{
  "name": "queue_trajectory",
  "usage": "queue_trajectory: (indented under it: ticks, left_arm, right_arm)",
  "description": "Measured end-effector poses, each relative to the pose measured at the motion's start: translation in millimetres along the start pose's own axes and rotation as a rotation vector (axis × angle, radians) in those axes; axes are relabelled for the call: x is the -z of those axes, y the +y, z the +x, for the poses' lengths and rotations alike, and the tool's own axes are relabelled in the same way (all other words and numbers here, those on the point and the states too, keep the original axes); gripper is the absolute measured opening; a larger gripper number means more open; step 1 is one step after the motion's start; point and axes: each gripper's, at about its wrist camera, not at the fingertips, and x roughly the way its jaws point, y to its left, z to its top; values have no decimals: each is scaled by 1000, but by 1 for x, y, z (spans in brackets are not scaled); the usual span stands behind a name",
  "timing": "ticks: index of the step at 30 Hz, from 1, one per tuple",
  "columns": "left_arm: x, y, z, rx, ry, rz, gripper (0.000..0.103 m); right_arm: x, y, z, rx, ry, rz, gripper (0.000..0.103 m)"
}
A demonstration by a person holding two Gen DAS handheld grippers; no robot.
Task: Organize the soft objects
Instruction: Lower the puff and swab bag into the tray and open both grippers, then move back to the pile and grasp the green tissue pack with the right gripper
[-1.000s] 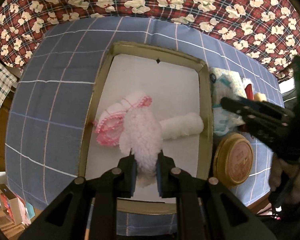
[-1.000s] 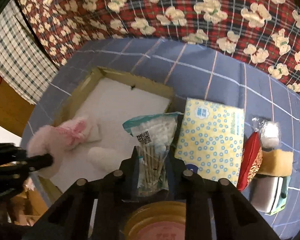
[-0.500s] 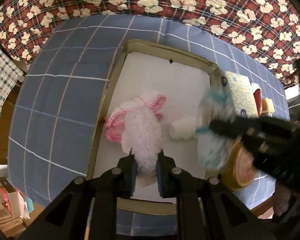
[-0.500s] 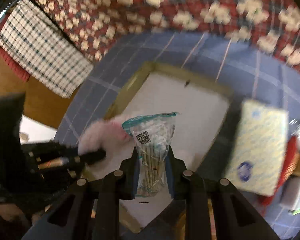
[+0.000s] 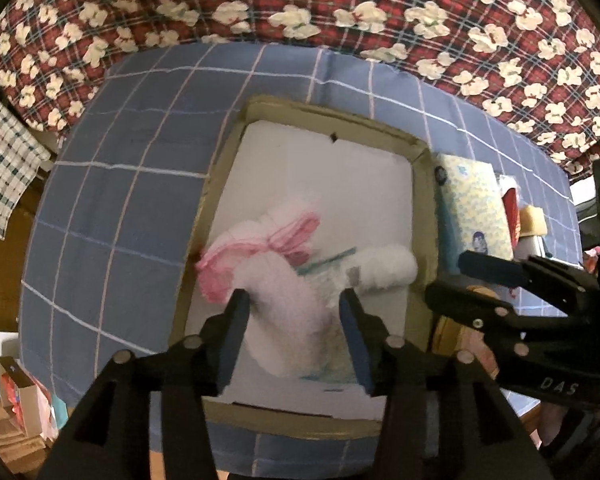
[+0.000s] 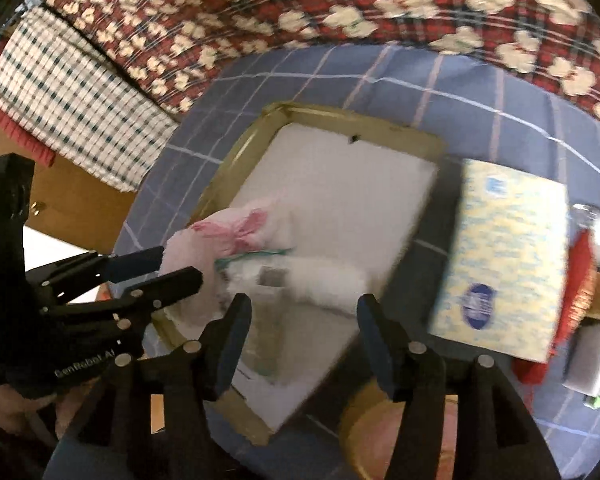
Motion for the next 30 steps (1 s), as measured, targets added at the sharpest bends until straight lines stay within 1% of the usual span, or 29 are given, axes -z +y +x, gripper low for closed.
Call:
queue_trajectory:
  ticks: [3,8,11,17,25,30]
  left_arm:
    - [-4,-20,1,15,-5,43,50]
    - [-12,-67,3,62,-15,150,50]
    - [-15,-96,4,89,-17,209,50]
    - [-20,-149,4,112,-23,316,50]
    - [-18,-202,8,111,-8,428,50]
    - [-13,-224,15,107,17,463,50]
  right_arm:
    - [6,-12,-15,46,-35,15,58]
    - [26,-42,-52,147,-111,47,58]
    - [41,-66,-73,195,-147,106,58]
    - [73,-122,-114,286,-210,249,58]
    - [113,-184,-145,414,-252,383,57]
    - [135,-216,-146,478,-230,432,57]
